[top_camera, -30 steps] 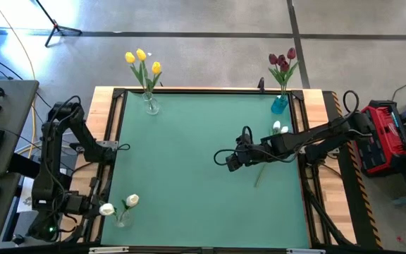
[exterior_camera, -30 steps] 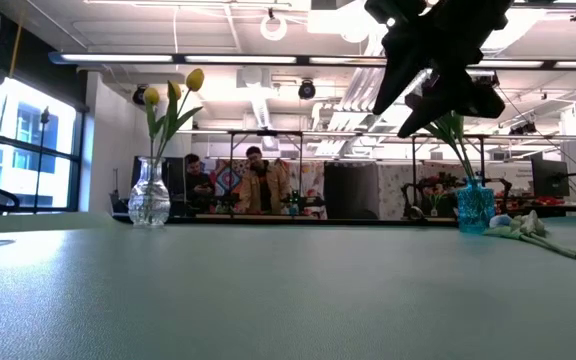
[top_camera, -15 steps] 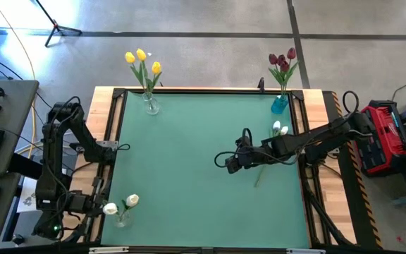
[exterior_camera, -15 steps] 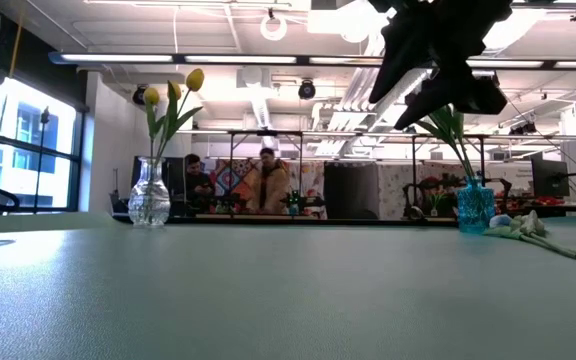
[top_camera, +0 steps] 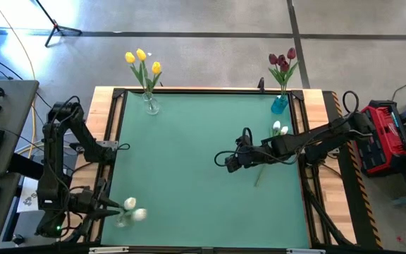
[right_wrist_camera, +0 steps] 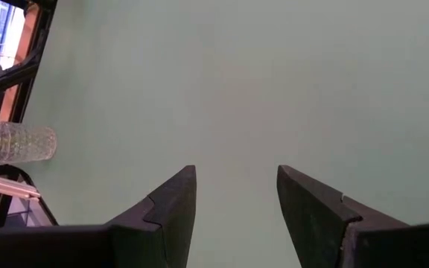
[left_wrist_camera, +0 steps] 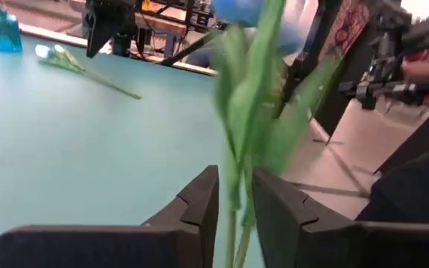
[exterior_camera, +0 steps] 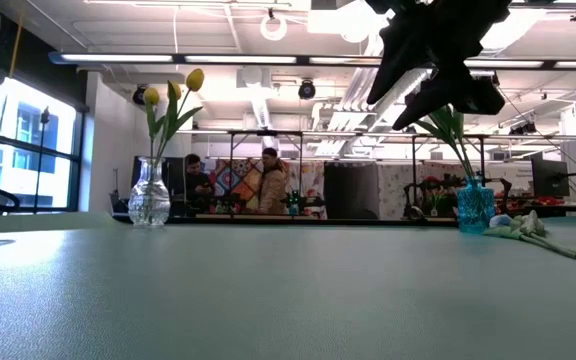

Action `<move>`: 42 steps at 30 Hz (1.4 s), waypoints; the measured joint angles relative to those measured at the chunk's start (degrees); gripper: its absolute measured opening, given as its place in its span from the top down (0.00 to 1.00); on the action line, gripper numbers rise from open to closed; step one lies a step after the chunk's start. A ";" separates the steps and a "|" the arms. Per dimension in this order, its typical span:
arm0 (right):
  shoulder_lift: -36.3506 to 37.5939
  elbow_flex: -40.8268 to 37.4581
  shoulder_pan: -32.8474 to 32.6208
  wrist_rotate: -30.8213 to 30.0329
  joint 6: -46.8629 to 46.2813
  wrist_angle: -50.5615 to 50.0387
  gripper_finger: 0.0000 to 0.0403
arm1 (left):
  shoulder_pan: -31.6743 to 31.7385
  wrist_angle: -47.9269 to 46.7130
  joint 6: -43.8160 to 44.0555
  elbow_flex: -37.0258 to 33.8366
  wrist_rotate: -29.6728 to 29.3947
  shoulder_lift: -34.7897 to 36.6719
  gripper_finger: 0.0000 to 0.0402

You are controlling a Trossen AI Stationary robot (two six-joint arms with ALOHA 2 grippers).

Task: Sort flowers into vase by color
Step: Put the right white tulip into the bottom transparent vase

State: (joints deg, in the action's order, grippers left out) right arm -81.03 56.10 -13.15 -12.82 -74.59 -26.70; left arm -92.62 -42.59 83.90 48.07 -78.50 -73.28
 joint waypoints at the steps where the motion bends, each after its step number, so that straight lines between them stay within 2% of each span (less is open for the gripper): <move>1: 0.00 0.00 0.00 -0.28 0.00 -0.02 0.56 | 0.00 0.00 1.35 0.00 -0.01 0.26 0.81; 7: 0.01 0.00 0.00 -0.56 -2.73 -1.58 0.56 | -0.02 0.04 8.04 -0.02 0.00 3.61 0.79; 11: 0.02 0.00 0.00 -0.53 -13.36 -12.38 0.56 | -0.04 0.04 9.79 -0.02 0.00 7.84 0.82; 17: 0.02 0.00 -0.02 -0.52 -23.64 -27.30 0.56 | -0.07 -0.04 7.25 -0.02 -0.02 15.42 0.89; 23: 0.02 -0.56 1.40 -1.03 -28.27 -40.48 0.56 | -0.07 -0.06 1.83 -0.02 -0.96 24.32 0.96; 26: 0.06 -3.14 3.61 2.61 -26.22 -39.60 0.56 | -0.07 -0.06 -2.74 -0.02 -3.36 28.95 0.98; 34: 0.11 -16.47 8.35 9.41 -24.83 -21.31 0.56 | 0.00 -1.49 -12.10 0.33 -6.78 40.60 1.00; 36: 0.11 -18.18 8.75 9.90 -25.69 -18.83 0.56 | 0.05 -2.45 -12.79 1.62 -11.06 40.21 1.00; 38: 0.11 -18.64 8.75 9.84 -25.90 -18.33 0.56 | 0.02 -5.00 -12.85 1.97 -11.30 40.00 1.00; 42: 0.13 -18.64 8.97 7.87 -25.92 -19.58 0.56 | 0.07 -4.37 -14.61 2.75 -11.09 39.60 1.00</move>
State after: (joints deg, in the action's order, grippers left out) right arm -80.90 37.45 -4.18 -4.95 -100.50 -46.28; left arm -92.55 -46.96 69.28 50.83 -89.59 -33.68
